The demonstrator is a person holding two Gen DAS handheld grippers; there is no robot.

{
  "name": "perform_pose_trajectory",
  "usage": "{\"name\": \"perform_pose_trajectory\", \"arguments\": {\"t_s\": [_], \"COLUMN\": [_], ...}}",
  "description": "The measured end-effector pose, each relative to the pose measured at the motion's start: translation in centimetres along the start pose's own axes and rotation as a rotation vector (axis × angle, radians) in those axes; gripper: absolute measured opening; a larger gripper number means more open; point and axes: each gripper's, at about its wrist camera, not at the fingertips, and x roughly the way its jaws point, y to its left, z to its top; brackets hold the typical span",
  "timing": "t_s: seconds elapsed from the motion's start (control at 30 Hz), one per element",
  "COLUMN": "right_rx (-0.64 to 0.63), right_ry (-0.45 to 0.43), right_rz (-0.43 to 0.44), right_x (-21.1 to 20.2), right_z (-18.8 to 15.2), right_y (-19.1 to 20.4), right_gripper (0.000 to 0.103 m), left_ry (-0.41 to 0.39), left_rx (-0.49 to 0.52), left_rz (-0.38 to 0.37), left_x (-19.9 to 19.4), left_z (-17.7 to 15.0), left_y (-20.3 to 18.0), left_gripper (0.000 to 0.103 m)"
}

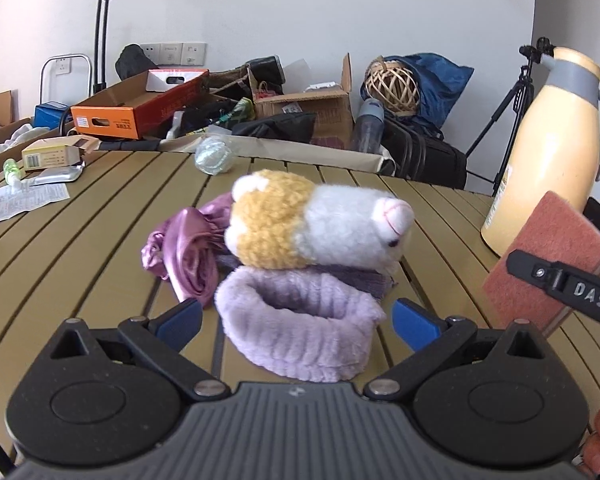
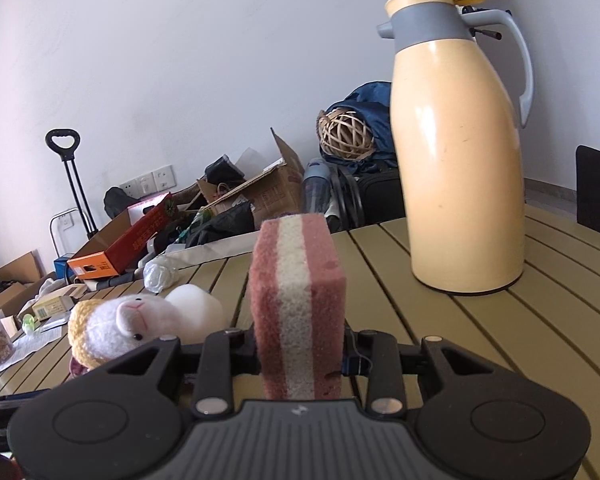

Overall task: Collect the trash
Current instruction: 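Grasp the lavender fuzzy headband with the left gripper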

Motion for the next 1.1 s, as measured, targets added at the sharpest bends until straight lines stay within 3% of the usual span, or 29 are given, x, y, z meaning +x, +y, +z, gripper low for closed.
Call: {"name": "perform_pose_trajectory", "arguments": {"t_s": [0.3, 0.7, 1.1], "right_rx": [0.029, 0.040, 0.039], "right_ry": [-0.006, 0.007, 0.011], "right_rz": [-0.015, -0.015, -0.003], "right_x": [-0.9, -0.9, -0.9], "right_z": [0.4, 0.3, 0.1], "right_y": [-2.4, -2.9, -2.7], "right_gripper": [0.031, 0.031, 0.031], "left_ry": [0.046, 0.083, 0.064], "left_rx": [-0.012, -0.056, -0.022], "left_rz": [0.073, 0.116, 0.140], "left_x": [2.5, 4.3, 3.5], "left_z": [-0.4, -0.9, -1.0], "left_y": [-1.5, -1.3, -1.8], "left_gripper": [0.103, 0.101, 0.056]}}
